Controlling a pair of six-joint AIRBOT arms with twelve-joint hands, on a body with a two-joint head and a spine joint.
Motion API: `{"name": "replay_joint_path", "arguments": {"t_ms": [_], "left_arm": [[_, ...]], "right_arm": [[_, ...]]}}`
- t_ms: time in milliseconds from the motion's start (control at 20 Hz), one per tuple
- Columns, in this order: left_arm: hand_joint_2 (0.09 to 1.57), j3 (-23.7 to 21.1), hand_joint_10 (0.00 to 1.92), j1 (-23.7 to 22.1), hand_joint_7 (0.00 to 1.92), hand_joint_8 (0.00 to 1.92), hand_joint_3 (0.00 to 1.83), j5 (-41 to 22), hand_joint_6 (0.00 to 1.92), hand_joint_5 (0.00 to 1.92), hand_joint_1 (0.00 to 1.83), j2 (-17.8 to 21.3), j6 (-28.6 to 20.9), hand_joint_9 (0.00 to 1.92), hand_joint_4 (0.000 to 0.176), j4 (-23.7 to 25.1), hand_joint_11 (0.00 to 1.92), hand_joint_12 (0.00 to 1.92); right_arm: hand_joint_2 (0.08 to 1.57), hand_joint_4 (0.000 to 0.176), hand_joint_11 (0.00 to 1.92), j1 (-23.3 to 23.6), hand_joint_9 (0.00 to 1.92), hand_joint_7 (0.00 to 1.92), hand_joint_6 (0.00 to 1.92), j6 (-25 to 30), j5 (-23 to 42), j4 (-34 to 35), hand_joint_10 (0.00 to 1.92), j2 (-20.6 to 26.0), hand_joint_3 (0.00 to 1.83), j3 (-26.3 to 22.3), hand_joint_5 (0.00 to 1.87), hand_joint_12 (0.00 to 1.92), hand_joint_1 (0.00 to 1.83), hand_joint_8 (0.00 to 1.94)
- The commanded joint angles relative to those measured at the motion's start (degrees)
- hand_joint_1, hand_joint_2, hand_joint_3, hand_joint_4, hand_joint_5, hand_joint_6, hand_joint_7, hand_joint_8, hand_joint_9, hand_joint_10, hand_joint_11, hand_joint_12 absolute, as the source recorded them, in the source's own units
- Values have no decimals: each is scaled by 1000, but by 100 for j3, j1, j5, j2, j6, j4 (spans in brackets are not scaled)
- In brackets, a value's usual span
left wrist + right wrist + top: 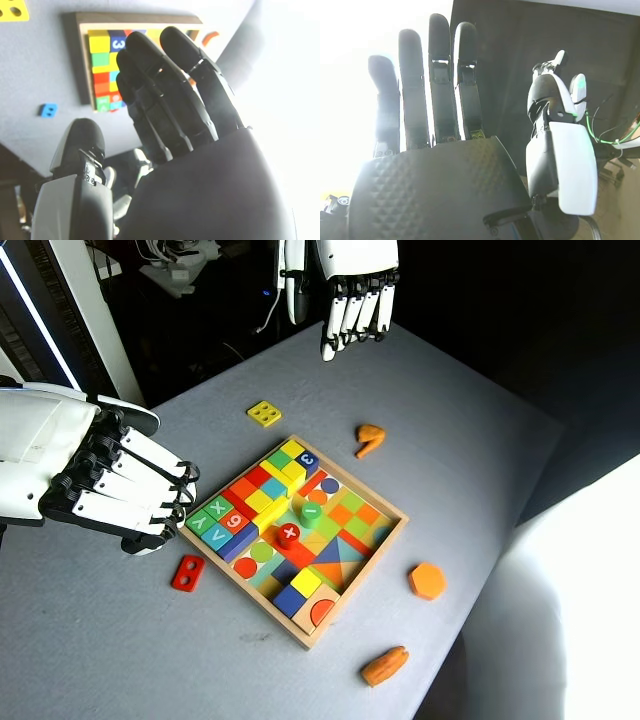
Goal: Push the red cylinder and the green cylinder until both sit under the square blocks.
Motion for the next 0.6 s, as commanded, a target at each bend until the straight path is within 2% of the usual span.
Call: {"name": "replay_joint_path", "arguments": {"t_ms": [0,150,200,250,300,350,400,450,550], "left_arm": [[1170,1,0,-47,0,0,22,-452,0,0,1,39,-4,0,14,111,0,0],[1181,-6,0,-47,0,0,13,-452,0,0,64,39,-4,0,24,111,0,0],[1173,-3,0,-47,0,0,7,-452,0,0,45,39,-4,0,32,111,0,0],[1158,-1,2,-47,0,0,0,-452,0,0,49,39,-4,5,50,111,0,0],[1147,2,2,-49,2,1,0,-452,0,0,44,39,-4,6,60,111,0,0],[1133,0,6,-49,12,5,0,-452,0,0,47,39,-5,16,66,111,17,8],[1115,-2,11,-49,26,8,0,-452,0,0,9,39,-5,31,70,111,36,20],[1088,-7,20,-48,42,15,19,-452,5,16,1,39,-5,54,64,111,6,211],[1087,-8,21,-47,74,9,6,-452,9,46,1,39,-5,89,59,111,0,415]], "right_arm": [[1108,0,0,40,116,136,9,-39,641,-70,4,41,26,-9,154,208,0,3],[1128,0,0,21,86,123,3,-96,606,-70,1,24,10,-9,162,203,0,1],[1132,0,0,21,98,133,4,-169,577,-70,5,13,7,-9,168,280,0,2],[1136,0,0,20,90,137,2,-246,556,-70,1,-1,5,-8,168,261,0,1],[1135,0,0,18,89,133,4,-477,551,43,1,-42,4,-7,175,257,0,0],[1138,0,0,20,100,134,3,-914,574,457,4,-134,3,-3,177,293,0,0],[1137,0,0,21,130,168,11,-1288,612,812,12,-221,2,12,209,386,0,7],[1136,0,0,21,127,173,7,-1528,610,1027,7,-344,1,61,214,355,0,4],[1129,0,0,25,106,155,2,-1802,595,1331,1,-611,0,185,187,224,0,1]]}}
